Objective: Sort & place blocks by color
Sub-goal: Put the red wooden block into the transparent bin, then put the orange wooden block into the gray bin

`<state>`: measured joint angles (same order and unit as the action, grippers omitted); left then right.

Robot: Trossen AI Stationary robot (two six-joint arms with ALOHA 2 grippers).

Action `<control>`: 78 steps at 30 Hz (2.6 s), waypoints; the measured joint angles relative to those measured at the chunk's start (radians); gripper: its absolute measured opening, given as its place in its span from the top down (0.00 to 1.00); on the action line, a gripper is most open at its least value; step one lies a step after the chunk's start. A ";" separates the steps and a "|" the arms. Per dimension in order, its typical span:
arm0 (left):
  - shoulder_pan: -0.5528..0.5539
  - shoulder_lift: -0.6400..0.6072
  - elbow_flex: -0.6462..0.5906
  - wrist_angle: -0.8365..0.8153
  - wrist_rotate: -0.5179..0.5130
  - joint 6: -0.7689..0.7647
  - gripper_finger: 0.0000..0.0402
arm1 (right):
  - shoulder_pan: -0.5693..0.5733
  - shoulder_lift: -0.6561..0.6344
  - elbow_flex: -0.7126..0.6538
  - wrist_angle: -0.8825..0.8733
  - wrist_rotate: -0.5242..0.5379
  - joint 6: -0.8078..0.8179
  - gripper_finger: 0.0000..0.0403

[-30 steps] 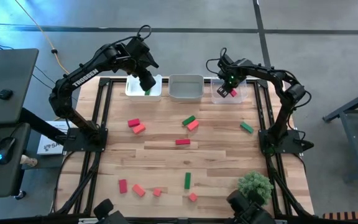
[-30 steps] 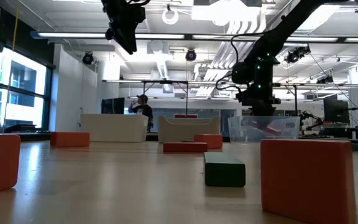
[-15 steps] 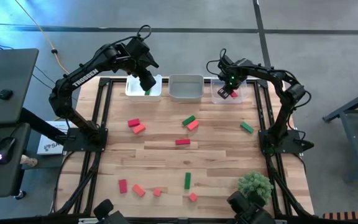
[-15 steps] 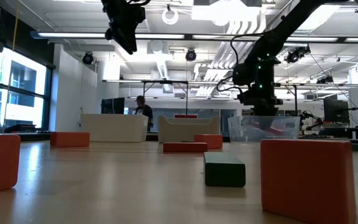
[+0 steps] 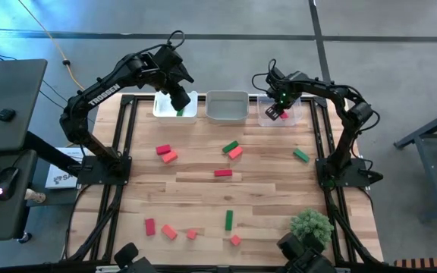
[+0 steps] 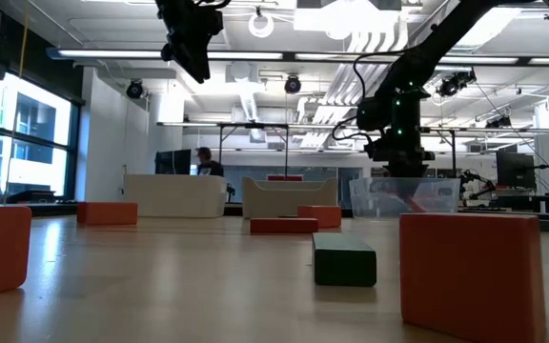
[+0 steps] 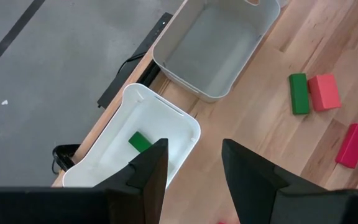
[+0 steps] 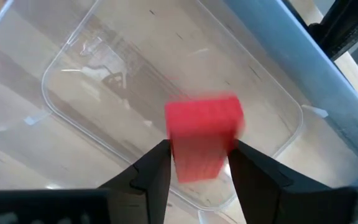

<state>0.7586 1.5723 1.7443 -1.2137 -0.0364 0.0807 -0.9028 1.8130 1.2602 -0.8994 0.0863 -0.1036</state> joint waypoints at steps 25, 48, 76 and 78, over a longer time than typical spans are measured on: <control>0.003 0.000 0.000 -0.033 -0.038 -0.102 0.57 | 0.000 -0.056 0.001 -0.001 -0.018 0.020 0.63; -0.220 -0.001 -0.164 -0.115 -0.027 -0.350 0.48 | 0.009 -0.387 0.001 0.045 -0.116 0.084 0.63; -0.434 -0.142 -0.692 -0.034 -0.019 -0.541 0.51 | 0.221 -0.401 0.001 0.044 -0.116 0.340 0.63; -0.442 -0.152 -0.717 -0.016 -0.016 -0.542 0.51 | 0.236 -0.401 0.001 0.044 -0.116 0.353 0.63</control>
<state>0.3164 1.4203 1.0277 -1.2296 -0.0520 -0.4610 -0.6663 1.4124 1.2613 -0.8556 -0.0298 0.2499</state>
